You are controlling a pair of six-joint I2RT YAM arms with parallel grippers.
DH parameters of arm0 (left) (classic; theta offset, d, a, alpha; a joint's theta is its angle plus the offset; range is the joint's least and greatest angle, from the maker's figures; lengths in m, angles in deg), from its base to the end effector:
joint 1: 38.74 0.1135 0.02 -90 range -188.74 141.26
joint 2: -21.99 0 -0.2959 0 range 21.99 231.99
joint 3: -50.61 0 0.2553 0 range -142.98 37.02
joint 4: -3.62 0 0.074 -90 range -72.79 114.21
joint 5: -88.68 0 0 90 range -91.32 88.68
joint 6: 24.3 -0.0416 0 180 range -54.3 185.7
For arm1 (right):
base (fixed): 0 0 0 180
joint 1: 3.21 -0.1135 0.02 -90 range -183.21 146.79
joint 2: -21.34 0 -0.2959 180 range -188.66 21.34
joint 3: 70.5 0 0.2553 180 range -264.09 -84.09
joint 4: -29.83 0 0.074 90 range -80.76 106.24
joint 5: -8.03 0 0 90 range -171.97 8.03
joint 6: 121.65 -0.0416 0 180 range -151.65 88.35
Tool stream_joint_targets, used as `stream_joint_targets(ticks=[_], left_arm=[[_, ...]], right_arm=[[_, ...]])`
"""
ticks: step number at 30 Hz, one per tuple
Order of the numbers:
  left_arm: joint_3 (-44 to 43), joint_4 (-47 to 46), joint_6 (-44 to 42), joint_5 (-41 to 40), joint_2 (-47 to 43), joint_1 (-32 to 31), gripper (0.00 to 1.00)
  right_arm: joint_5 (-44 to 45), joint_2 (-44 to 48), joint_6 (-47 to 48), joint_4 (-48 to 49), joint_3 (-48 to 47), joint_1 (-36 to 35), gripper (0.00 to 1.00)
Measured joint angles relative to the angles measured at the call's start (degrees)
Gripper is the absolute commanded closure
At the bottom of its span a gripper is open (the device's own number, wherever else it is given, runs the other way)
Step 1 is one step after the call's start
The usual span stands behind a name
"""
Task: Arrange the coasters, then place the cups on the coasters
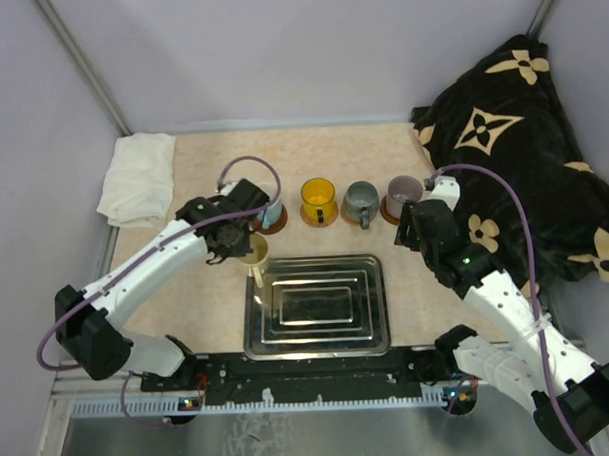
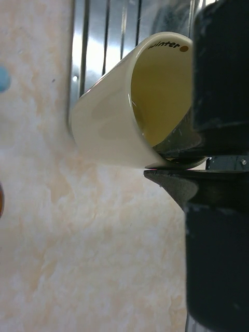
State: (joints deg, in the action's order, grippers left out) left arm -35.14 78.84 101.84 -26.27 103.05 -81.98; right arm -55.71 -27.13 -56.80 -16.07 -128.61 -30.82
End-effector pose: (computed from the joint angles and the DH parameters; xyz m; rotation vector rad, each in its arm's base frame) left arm 0.2056 -0.1692 0.3214 0.0626 2.6038 0.1579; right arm 0.1550 0.0603 0.3119 0.2045 2.1202 0.0342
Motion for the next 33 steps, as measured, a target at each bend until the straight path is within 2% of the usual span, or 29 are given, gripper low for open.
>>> stream_joint_targets(ticks=[8,15,21,33], left_arm=[[1.07,-3.21,-9.14,0.37,-5.35,17.35,1.00],[0.09,-9.46,-19.89,7.58,1.16,27.45,1.00],[-6.56,-13.14,-28.39,14.60,10.71,32.59,1.00],[-19.58,-15.69,-40.85,24.83,21.59,38.03,1.00]], right_arm=[[-0.52,0.11,0.00,0.13,0.28,0.00,0.38],[-0.50,0.52,0.02,0.07,0.39,0.00,0.38],[-0.46,1.55,0.00,-0.33,0.66,0.00,0.38],[-0.48,1.27,-0.50,-0.39,0.66,0.00,0.39]])
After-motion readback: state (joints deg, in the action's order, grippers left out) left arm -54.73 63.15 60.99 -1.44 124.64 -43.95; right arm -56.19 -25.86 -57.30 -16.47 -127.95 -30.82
